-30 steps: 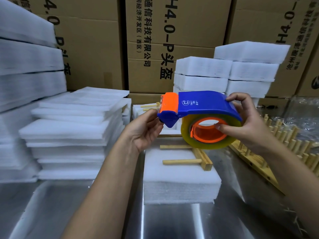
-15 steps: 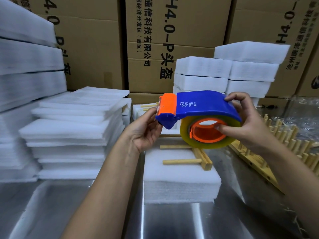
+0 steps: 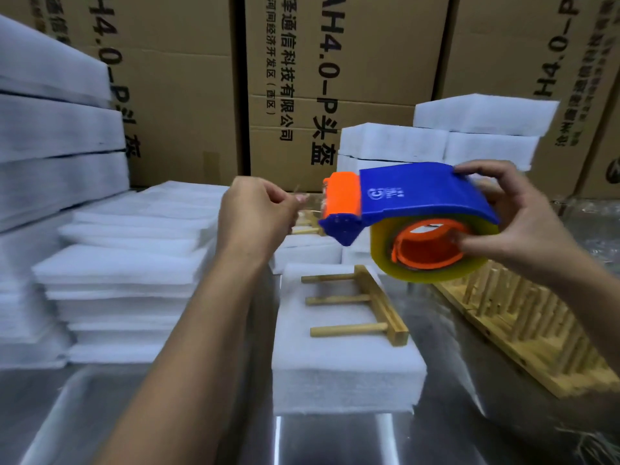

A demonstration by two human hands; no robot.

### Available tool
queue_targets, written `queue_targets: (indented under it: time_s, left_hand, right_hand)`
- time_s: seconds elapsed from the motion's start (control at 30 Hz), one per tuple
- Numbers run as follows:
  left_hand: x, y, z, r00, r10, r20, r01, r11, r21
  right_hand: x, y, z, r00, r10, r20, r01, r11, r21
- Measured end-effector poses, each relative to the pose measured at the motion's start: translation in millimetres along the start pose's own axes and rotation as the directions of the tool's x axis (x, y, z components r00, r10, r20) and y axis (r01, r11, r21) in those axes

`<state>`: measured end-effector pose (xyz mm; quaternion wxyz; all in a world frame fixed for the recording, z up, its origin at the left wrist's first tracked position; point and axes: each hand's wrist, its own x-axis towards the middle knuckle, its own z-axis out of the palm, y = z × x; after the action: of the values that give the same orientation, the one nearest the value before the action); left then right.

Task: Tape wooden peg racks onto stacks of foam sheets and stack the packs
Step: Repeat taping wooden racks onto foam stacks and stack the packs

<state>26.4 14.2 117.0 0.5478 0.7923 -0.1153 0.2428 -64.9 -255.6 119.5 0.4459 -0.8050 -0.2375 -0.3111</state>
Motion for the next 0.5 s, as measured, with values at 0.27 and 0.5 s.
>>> queue_targets:
  time_s: [0.27, 0.5]
  left_hand:
    - [-11.6, 5.6, -40.9, 0.947, 0.32, 0.024, -0.246, 0.676, 0.695]
    - [-35.9, -10.6, -26.1, 0.926, 0.15, 0.346, -0.37, 0.189, 0.909]
  right_hand:
    - [-23.6, 2.9, -89.1, 0.989, 0.144, -0.029, -0.147, 0.975, -0.164]
    - [-27.4, 8.8, -70.4, 0.977, 0.198, 0.084, -0.177, 0.962, -0.209]
